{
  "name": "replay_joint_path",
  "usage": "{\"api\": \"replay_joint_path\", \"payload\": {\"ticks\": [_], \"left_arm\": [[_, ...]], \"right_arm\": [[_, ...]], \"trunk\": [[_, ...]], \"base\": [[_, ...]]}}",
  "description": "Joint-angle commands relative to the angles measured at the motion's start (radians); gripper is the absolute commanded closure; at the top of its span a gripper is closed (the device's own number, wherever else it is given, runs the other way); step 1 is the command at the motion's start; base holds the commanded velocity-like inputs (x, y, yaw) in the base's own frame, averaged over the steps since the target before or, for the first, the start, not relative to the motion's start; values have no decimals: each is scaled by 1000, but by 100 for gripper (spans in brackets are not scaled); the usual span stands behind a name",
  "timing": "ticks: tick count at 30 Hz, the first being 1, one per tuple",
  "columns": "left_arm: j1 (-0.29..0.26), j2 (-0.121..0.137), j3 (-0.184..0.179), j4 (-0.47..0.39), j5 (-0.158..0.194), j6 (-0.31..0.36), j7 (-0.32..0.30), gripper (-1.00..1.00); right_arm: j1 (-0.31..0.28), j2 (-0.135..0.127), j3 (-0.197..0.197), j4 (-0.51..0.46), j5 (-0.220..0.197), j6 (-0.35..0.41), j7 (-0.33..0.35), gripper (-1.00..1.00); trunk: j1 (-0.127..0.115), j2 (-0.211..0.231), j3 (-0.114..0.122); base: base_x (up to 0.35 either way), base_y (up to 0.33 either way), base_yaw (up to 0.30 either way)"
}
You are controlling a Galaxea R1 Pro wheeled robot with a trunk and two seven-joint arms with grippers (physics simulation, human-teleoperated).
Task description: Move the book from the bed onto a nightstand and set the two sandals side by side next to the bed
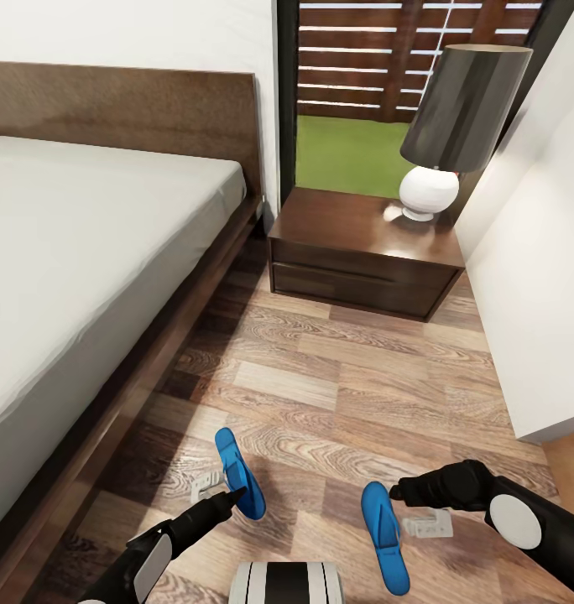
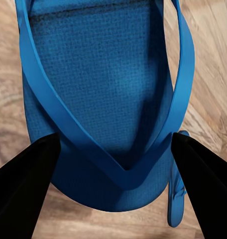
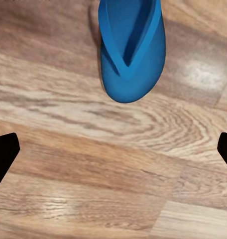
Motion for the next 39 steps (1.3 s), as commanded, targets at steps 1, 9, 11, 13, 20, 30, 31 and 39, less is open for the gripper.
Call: {"api": "replay_joint_path", "payload": {"ticks": [1, 9, 11, 13, 20, 30, 31, 39], "left_arm": [[0, 0, 3, 0, 8, 10, -5, 100], [0, 0, 3, 0, 8, 10, -5, 100], [0, 0, 3, 0, 8, 10, -5, 100], [0, 0, 3, 0, 8, 10, -5, 100], [0, 1, 3, 0, 8, 10, -6, 100], [0, 1, 4, 0, 8, 10, -6, 100], [0, 1, 4, 0, 8, 10, -6, 100], [0, 1, 3, 0, 8, 10, -8, 100]], "right_arm": [[-1, -1, 3, -2, 1, -2, 3, -100], [-1, -1, 4, -3, 3, -3, 3, -100], [-1, -1, 4, -3, 3, -3, 4, -100], [-1, -1, 4, -3, 3, -3, 4, -100], [-1, -1, 7, -12, 5, -3, 3, -100], [-1, -1, 7, -13, 5, -4, 4, -100], [-1, -1, 7, -13, 6, -4, 4, -100], [-2, -1, 7, -15, 6, -6, 4, -100]], "trunk": [[0, 0, -1], [3, -2, -28], [4, -2, -36], [5, -3, -43], [5, -3, -47], [5, -3, -47], [5, -3, -47], [5, -3, -47]], "base": [[0, 0, 0], [0, 0, 0], [0, 0, 0], [0, 0, 0], [0, 0, 0], [0, 0, 0], [0, 0, 0], [0, 1, 0]]}}
